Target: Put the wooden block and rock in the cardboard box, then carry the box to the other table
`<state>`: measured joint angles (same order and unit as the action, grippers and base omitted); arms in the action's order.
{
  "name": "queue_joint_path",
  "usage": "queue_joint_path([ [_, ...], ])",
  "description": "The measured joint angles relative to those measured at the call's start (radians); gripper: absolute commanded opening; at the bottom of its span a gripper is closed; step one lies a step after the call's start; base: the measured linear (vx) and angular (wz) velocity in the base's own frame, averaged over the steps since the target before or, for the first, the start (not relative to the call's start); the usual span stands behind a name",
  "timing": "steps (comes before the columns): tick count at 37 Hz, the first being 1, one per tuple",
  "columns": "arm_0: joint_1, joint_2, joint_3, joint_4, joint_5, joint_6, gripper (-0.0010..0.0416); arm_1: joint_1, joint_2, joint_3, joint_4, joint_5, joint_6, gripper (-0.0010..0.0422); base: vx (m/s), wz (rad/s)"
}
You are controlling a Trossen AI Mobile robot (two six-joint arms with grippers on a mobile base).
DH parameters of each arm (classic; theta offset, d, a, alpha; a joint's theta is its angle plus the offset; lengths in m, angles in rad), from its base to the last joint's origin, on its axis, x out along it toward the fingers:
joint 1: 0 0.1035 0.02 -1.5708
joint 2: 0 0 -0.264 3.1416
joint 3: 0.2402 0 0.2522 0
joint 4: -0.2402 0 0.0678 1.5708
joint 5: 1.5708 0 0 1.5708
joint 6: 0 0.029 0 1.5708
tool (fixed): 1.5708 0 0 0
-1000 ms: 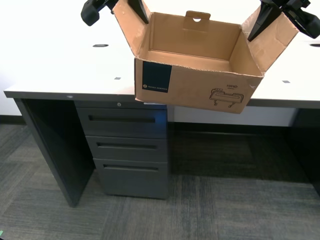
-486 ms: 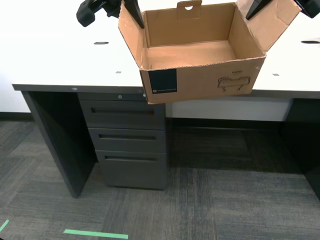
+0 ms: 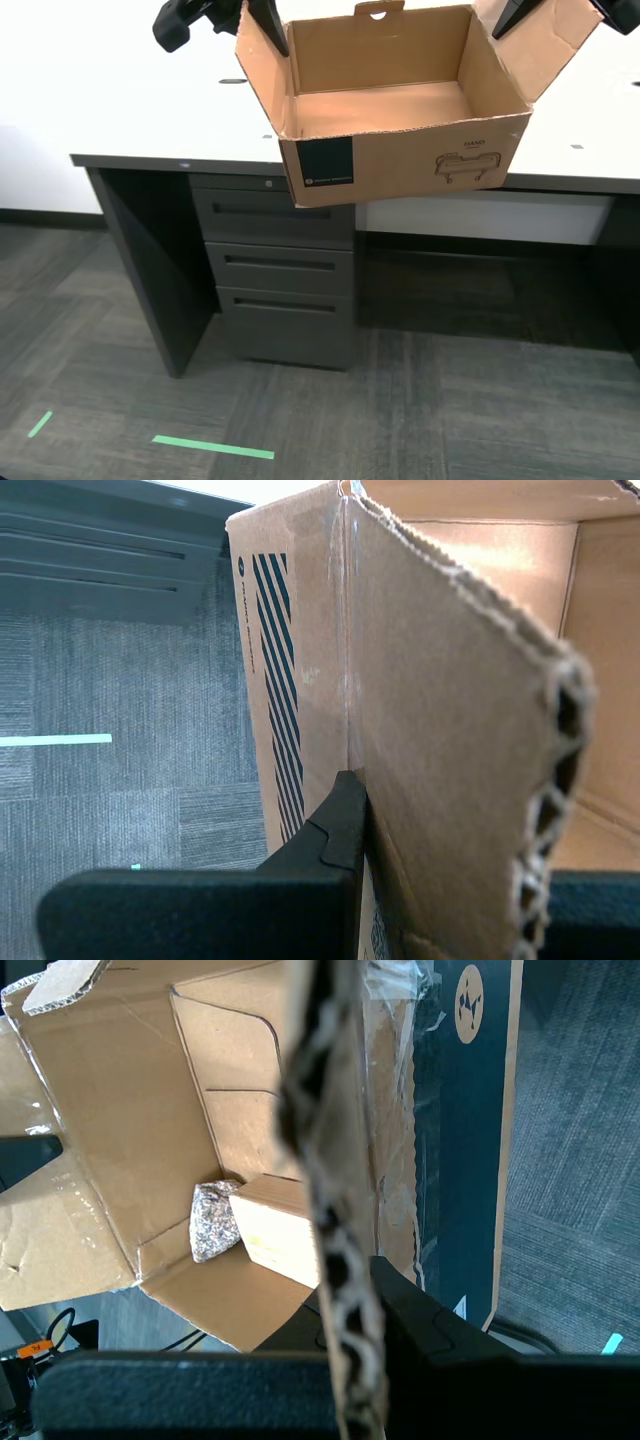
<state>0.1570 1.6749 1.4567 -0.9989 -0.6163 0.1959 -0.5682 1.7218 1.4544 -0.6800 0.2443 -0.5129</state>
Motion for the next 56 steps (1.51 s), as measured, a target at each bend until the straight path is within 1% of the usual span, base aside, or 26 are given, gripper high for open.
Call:
queue_joint_path([
  [5,0.0,0.0,0.0,0.0,0.0,0.0,-0.0001,0.0,0.0,0.0,0.0,0.001,0.007,-0.0002,-0.001,0.205],
  [14,0.0,0.0,0.0,-0.002,0.0,-0.009,-0.0001,0.0,0.0,0.0,-0.005,0.003,-0.003,-0.0002,0.001,0.18],
  [25,0.0,0.0,0.0,0.0,0.0,-0.01,-0.0001,-0.001,0.0,0.0,-0.005,0.003,-0.034,-0.0002,0.0,0.219],
  [39,0.0,0.0,0.0,0.001,0.0,-0.011,-0.0001,-0.001,0.0,0.0,-0.005,0.003,-0.031,-0.0002,0.002,0.293],
  [49,0.0,0.0,0.0,-0.008,0.0,-0.011,-0.0001,-0.002,0.0,0.0,-0.007,0.004,-0.031,-0.0002,0.046,0.336],
  [56,0.0,0.0,0.0,-0.008,0.0,-0.023,-0.0001,-0.002,0.0,0.0,-0.006,0.004,-0.024,-0.0002,0.079,0.309],
])
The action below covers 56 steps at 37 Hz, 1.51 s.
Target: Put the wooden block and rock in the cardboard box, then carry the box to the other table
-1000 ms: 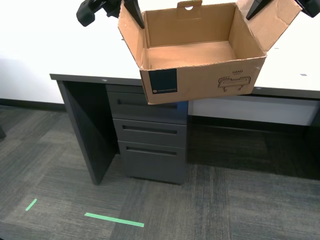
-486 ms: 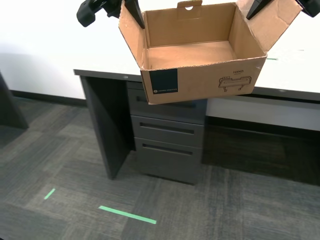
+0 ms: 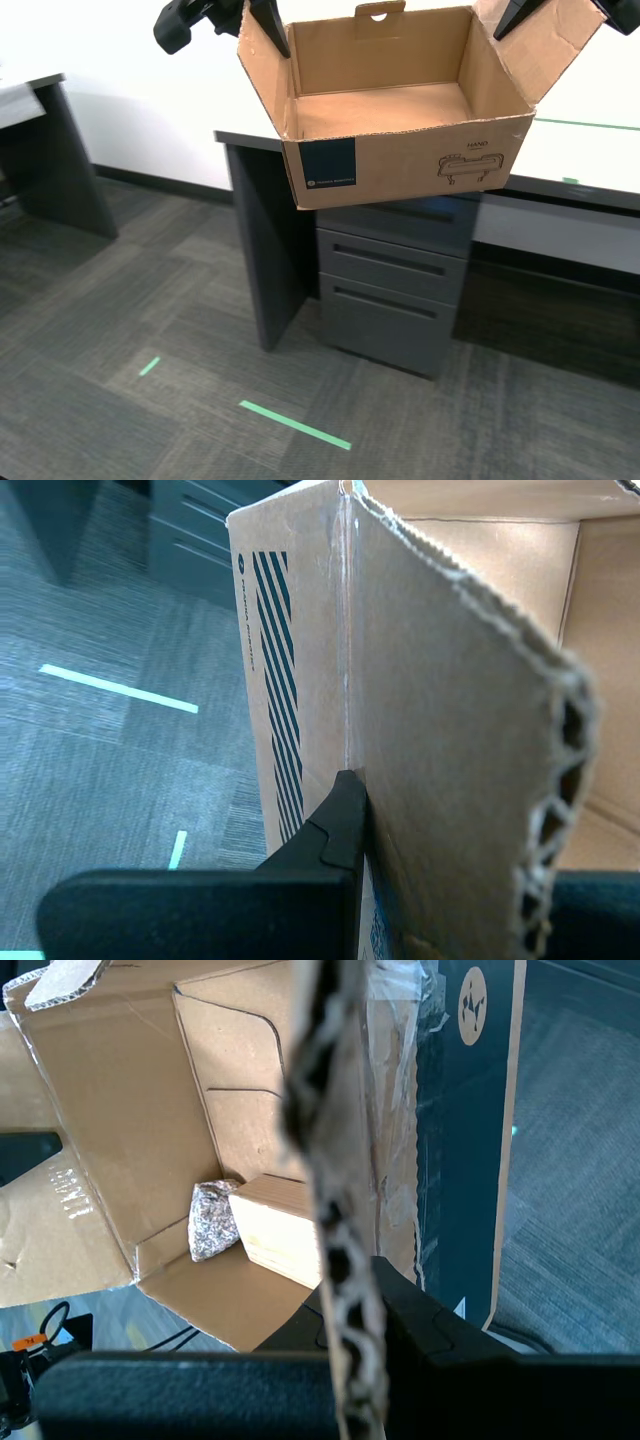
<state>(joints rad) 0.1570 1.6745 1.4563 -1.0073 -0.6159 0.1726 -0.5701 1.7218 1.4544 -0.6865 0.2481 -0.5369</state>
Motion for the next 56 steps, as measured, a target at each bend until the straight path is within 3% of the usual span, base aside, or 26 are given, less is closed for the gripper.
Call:
queue_joint_path([
  [22,0.0,0.0,0.0,0.0,0.0,0.004,-0.0001,0.0,0.0,0.0,0.012,0.0,0.137,-0.0002,0.096,0.217],
  [27,0.0,0.0,0.0,0.0,0.0,0.005,-0.0001,0.0,0.0,0.0,0.014,0.001,0.14,-0.0002,0.098,0.108],
  [32,0.0,0.0,0.0,0.0,0.001,0.006,-0.0001,0.0,0.0,0.0,0.013,0.039,0.139,-0.0002,0.096,0.063],
  [36,0.0,0.0,0.0,0.0,0.004,0.006,-0.0001,0.0,0.0,0.0,0.014,0.041,0.135,-0.0002,0.1,0.03],
  [43,0.0,0.0,0.0,-0.002,0.006,0.005,-0.0001,0.0,0.0,0.0,0.013,0.042,0.038,-0.0002,0.107,-0.001],
  [52,0.0,0.0,0.0,-0.002,0.008,-0.006,0.0,0.0,0.0,0.0,0.011,0.063,0.005,-0.0002,0.115,-0.034],
  [56,0.0,0.0,0.0,-0.001,0.008,-0.008,0.0,-0.001,0.0,0.0,0.011,0.063,-0.069,-0.0002,0.118,-0.05],
])
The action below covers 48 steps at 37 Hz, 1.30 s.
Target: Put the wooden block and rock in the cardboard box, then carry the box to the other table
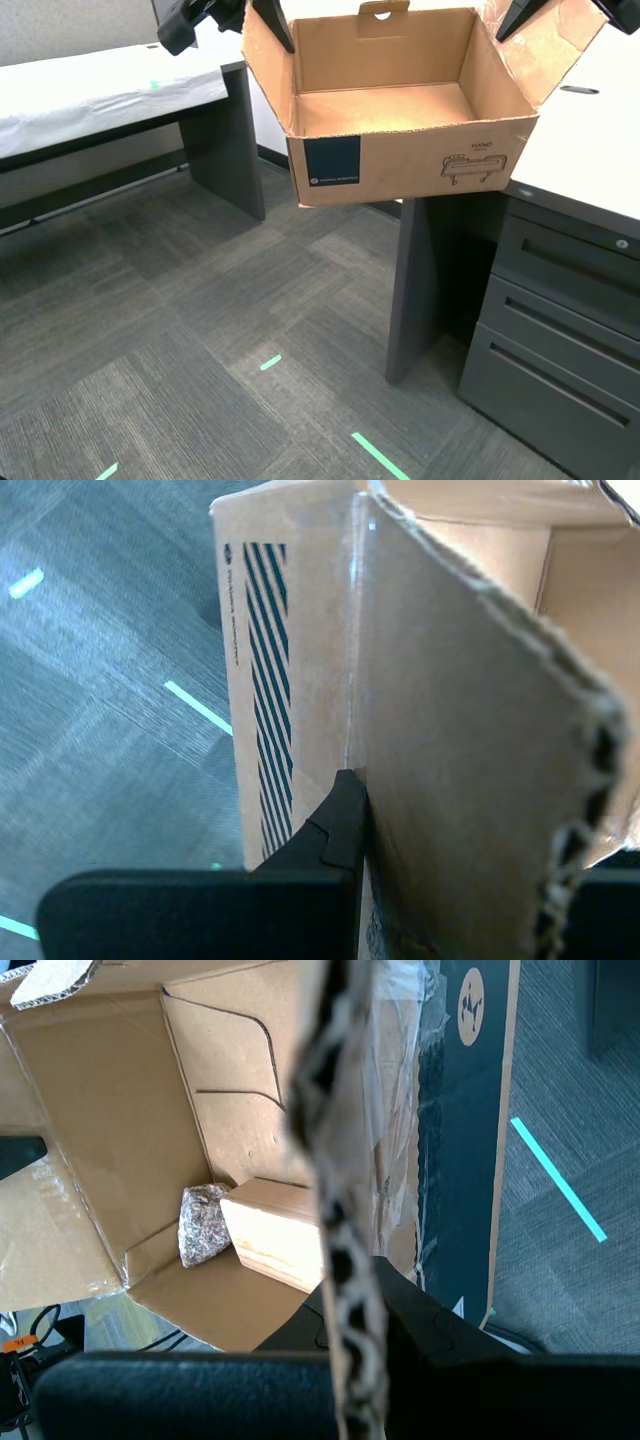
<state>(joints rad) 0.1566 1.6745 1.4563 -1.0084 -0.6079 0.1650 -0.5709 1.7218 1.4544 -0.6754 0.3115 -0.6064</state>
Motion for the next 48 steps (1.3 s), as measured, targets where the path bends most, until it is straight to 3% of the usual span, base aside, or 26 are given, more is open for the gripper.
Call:
queue_joint_path([
  [4,0.0,0.0,0.0,0.003,0.0,0.0,0.0,0.0,0.0,0.0,0.0,0.0,-0.01,-0.0002,0.121,-0.065],
  [18,0.0,0.0,0.0,0.03,0.001,0.0,0.0,0.0,0.0,0.0,0.007,0.0,0.062,-0.0001,0.125,-0.092],
  [32,0.0,0.0,0.0,0.035,0.003,0.0,0.0,-0.001,0.0,0.0,0.007,0.001,0.063,-0.0001,0.132,0.025],
  [48,0.002,0.0,0.0,0.035,0.003,0.0,0.0,-0.001,0.0,0.0,0.002,0.001,0.066,-0.0001,0.139,0.203],
])
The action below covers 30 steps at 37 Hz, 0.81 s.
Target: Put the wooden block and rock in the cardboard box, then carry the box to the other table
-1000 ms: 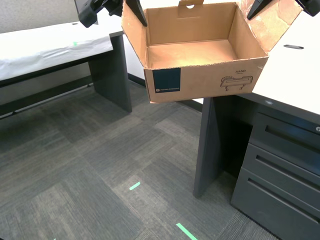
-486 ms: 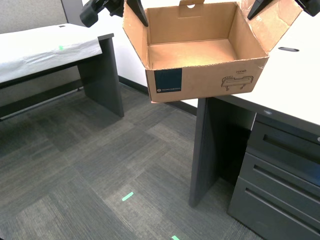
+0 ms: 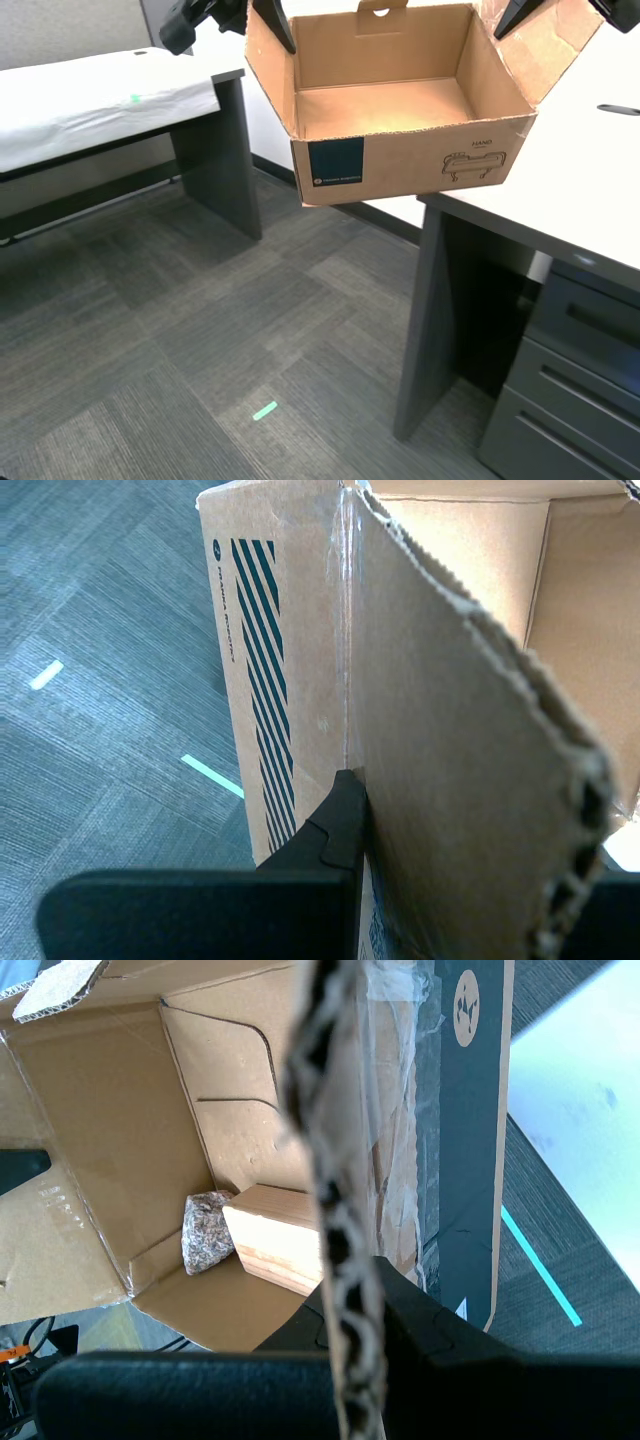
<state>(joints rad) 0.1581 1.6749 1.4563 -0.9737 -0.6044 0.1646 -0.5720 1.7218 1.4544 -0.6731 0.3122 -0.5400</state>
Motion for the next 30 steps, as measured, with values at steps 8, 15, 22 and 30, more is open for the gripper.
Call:
queue_joint_path([
  [8,0.003,0.0,0.0,0.0,0.0,0.0,0.0,0.0,0.0,0.0,-0.002,0.0,0.001,-0.0001,0.141,0.286],
  [15,0.004,0.0,0.0,-0.001,0.0,0.0,-0.0001,0.0,0.0,0.0,-0.008,0.0,0.002,-0.0001,0.138,0.322],
  [22,0.005,0.0,0.0,-0.007,0.0,-0.011,0.0,0.0,-0.006,0.0,-0.063,0.004,0.009,-0.0001,0.136,0.341],
  [30,0.006,0.0,0.0,-0.005,-0.001,-0.012,0.0,0.0,-0.024,0.0,-0.065,0.005,0.055,-0.0001,0.139,0.315],
])
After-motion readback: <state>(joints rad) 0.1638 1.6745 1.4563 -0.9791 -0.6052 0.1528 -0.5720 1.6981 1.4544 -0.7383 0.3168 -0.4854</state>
